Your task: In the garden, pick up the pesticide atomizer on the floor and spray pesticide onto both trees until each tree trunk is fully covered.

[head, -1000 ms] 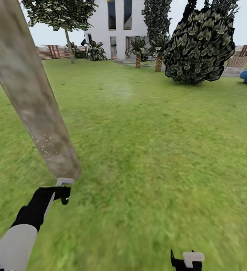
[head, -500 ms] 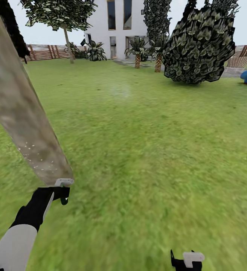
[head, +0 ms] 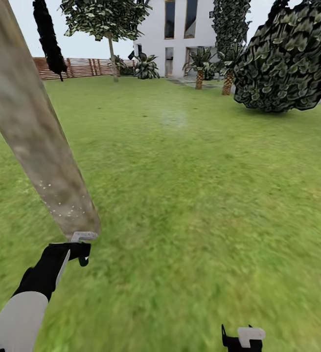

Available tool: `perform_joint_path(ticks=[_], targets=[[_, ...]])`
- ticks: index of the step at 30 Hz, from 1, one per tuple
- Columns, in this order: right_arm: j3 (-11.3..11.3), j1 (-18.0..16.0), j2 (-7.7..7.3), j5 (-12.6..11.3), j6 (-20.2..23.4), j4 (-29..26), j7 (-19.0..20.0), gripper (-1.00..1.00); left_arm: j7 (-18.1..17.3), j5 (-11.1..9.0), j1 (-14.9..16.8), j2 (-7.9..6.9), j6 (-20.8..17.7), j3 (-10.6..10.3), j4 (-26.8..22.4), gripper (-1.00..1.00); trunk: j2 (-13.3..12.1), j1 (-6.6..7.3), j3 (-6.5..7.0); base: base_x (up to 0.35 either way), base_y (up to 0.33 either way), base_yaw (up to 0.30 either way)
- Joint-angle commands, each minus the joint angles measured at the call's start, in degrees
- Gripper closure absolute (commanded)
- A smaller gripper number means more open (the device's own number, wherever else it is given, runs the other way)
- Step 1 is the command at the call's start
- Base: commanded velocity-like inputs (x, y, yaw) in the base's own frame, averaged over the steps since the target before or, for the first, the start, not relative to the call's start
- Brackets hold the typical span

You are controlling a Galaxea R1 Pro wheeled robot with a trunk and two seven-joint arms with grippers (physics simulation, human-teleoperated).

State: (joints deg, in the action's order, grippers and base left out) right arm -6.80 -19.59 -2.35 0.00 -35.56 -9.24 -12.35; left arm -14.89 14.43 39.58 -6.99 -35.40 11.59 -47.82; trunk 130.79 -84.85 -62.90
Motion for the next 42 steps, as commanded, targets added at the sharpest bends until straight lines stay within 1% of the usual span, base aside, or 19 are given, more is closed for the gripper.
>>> perform_joint_path(ticks=[1,2,5,7,16,18,19,20,21,24,29,33,38,42], targets=[[-0.46,-0.01,-0.03,0.00,-0.03,0.01,-0.49,-1.00,-0.52,0.60,0.05,0.01,-0.20,0.18,-0.08,1.00,0.02,-0.01,-0.05,0.216,-0.212,0.278],[-0.46,-0.01,-0.03,0.00,-0.03,0.01,-0.49,-1.00,-0.54,0.60,0.05,-0.01,-0.20,0.50,-0.08,1.00,0.02,-0.01,-0.05,0.227,-0.201,0.277],[-0.48,-0.01,-0.03,0.00,-0.03,0.01,-0.49,-1.00,-0.57,0.58,0.06,0.04,-0.01,3.48,-0.08,1.00,0.02,-0.01,-0.05,0.236,-0.193,0.278],[-0.49,-0.01,-0.03,0.00,-0.03,0.01,-0.49,-1.00,-0.57,0.46,0.04,0.11,0.05,3.90,-0.08,1.00,0.02,-0.01,-0.05,0.239,-0.189,0.278],[-0.50,0.00,-0.03,0.00,-0.03,0.01,-0.49,-1.00,-0.57,0.46,-0.06,0.22,0.06,3.97,0.01,1.00,0.02,-0.01,-0.05,0.198,-0.214,0.277],[-0.50,-0.01,-0.03,0.00,-0.03,0.01,-0.49,-1.00,-0.59,0.46,-0.48,0.22,0.21,3.91,-0.05,1.00,0.02,-0.01,-0.05,0.175,-0.229,0.274],[-0.50,-0.01,-0.03,0.00,-0.03,0.01,-0.49,-1.00,-0.58,0.52,-0.79,0.28,1.49,3.80,-0.08,1.00,0.02,-0.01,-0.05,0.174,-0.229,0.266],[-0.50,-0.01,-0.03,0.00,-0.03,0.01,-0.49,-1.00,-0.50,0.74,-1.46,0.75,5.01,3.73,-0.31,1.00,0.02,-0.01,-0.05,0.174,-0.229,0.256],[-0.50,0.00,-0.01,0.00,-0.03,0.01,-0.49,-1.00,-0.27,0.81,-2.09,1.11,7.44,3.68,-0.57,1.00,0.02,-0.01,-0.05,0.174,-0.229,0.250],[-0.50,-0.01,-0.02,0.00,-0.03,0.01,-0.49,-1.00,0.00,0.85,-2.73,1.41,9.11,3.62,-0.88,1.00,0.02,-0.01,-0.05,0.174,-0.229,0.243],[-0.50,0.00,0.00,0.02,-0.03,0.01,-0.49,-1.00,0.04,0.93,-2.93,1.45,9.38,3.62,-1.04,1.00,0.02,-0.01,-0.05,0.173,-0.229,0.192],[-0.50,0.00,-0.01,0.01,-0.03,0.01,-0.47,-1.00,0.04,0.91,-2.93,1.45,9.35,3.62,-1.01,1.00,0.02,-0.01,-0.05,0.128,-0.248,0.024],[-0.50,0.00,0.05,0.00,-0.03,0.01,-0.40,-1.00,-0.03,0.90,-2.93,1.45,8.76,3.62,-0.75,1.00,0.02,-0.01,-0.05,0.013,-0.271,0.020],[-0.50,-0.01,0.06,0.00,-0.03,0.01,-0.40,-1.00,-0.05,1.05,-2.92,1.45,8.23,3.61,-1.09,1.00,0.02,-0.01,-0.05,0.000,-0.273,0.233]])
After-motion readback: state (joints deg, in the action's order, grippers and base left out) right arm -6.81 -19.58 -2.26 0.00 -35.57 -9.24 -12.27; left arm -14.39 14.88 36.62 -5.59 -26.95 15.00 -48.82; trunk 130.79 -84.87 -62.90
